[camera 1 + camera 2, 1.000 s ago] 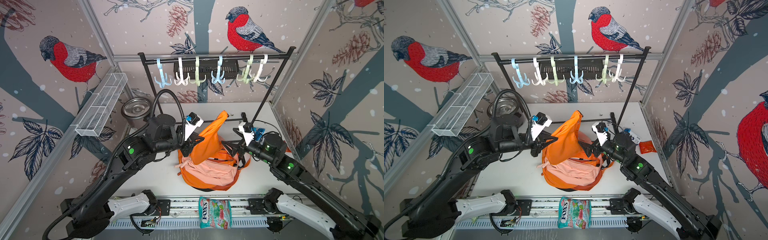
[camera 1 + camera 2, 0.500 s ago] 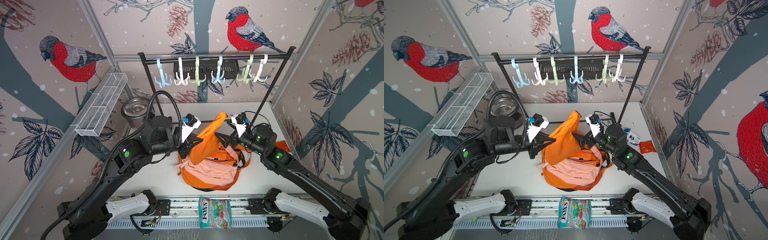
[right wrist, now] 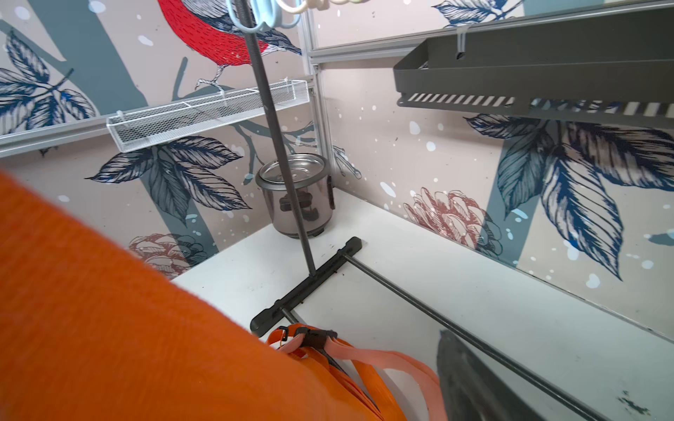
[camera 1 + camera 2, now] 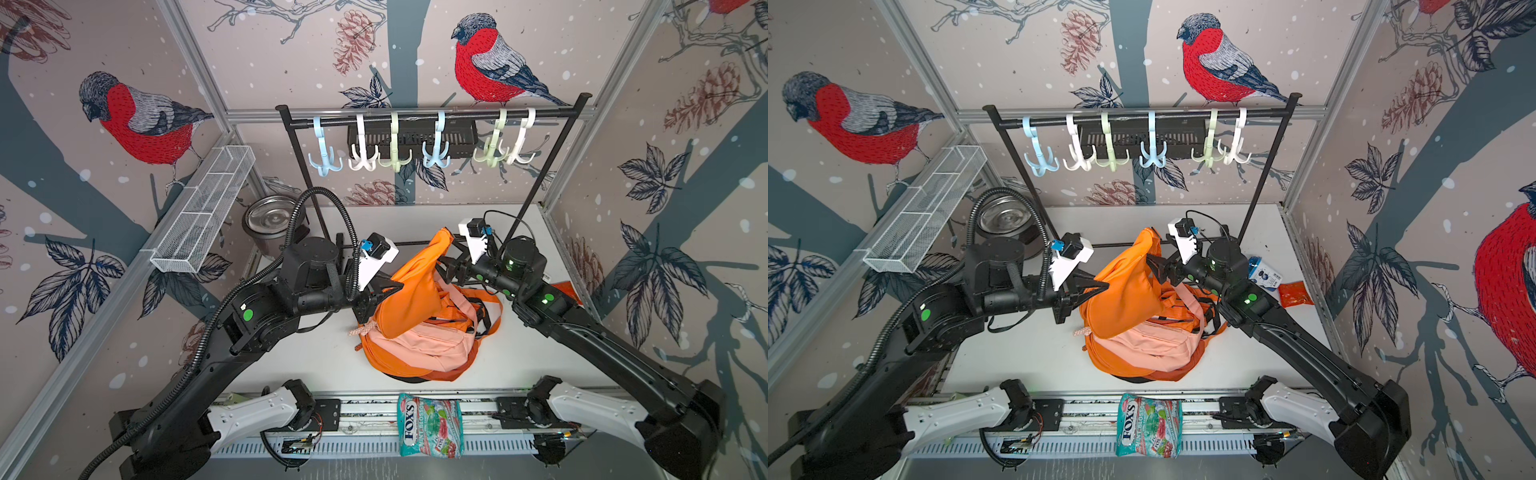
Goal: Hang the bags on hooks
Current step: Hang the bag on the hook.
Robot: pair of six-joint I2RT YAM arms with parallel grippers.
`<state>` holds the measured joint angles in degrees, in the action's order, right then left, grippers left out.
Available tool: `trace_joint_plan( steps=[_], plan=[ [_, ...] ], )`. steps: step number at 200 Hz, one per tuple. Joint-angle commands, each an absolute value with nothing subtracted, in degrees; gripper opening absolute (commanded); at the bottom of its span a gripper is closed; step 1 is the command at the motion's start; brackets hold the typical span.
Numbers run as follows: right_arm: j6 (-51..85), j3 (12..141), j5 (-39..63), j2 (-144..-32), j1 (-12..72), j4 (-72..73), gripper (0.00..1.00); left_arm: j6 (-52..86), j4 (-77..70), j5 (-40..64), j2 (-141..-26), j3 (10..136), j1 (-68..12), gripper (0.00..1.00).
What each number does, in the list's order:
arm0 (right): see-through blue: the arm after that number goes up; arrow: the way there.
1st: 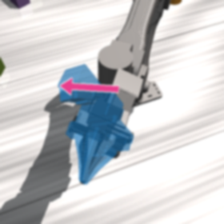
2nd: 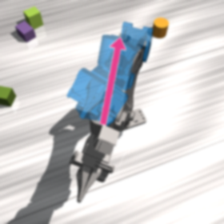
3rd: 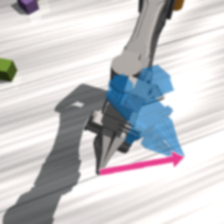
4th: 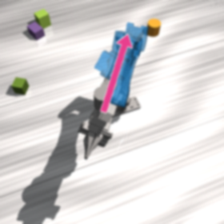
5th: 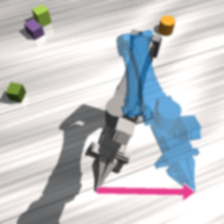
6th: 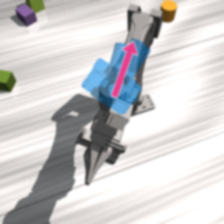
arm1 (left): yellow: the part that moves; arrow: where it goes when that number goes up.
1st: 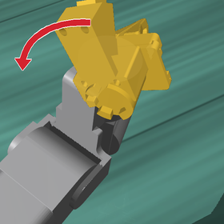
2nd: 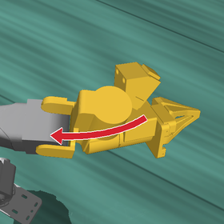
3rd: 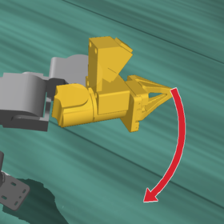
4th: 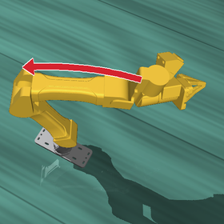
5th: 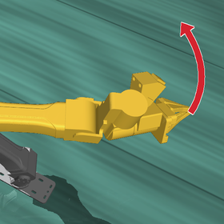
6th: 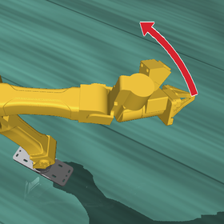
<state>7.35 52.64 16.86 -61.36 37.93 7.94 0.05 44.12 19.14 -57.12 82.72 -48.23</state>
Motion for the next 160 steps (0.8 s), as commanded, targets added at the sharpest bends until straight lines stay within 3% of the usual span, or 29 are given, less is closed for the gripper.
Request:
trace_joint_plan(
  steps=[1,12,34,58,83,114,160],
  plan=[
    [7.4,52.8,19.5,-62.0,38.7,10.5,0.76,0.0,42.7,18.9,-56.7,82.4,-48.2,0.0],
    [7.7,52.5,19.4,-62.1,38.8,10.6,0.61,0.1,42.5,18.4,-56.7,82.4,-48.2,0.0],
    [9.4,51.8,17.6,-61.7,38.3,10.5,0.49,0.4,41.9,17.5,-56.2,82.2,-48.1,0.0],
    [10.8,51.3,14.6,-60.7,36.8,11.3,0.26,0.9,40.6,17.3,-55.5,81.0,-48.2,0.0],
    [11.3,50.9,10.6,-58.6,34.9,10.6,0.13,1.5,39.6,16.1,-54.5,79.4,-48.2,0.0],
    [11.6,50.9,5.8,-55.7,31.4,7.7,0.07,2.7,36.8,15.6,-52.6,76.3,-48.2,0.0],
    [10.7,52.7,-1.9,-53.5,26.0,3.3,0.07,3.8,31.9,17.4,-53.4,73.4,-48.2,0.0]
  ],
)
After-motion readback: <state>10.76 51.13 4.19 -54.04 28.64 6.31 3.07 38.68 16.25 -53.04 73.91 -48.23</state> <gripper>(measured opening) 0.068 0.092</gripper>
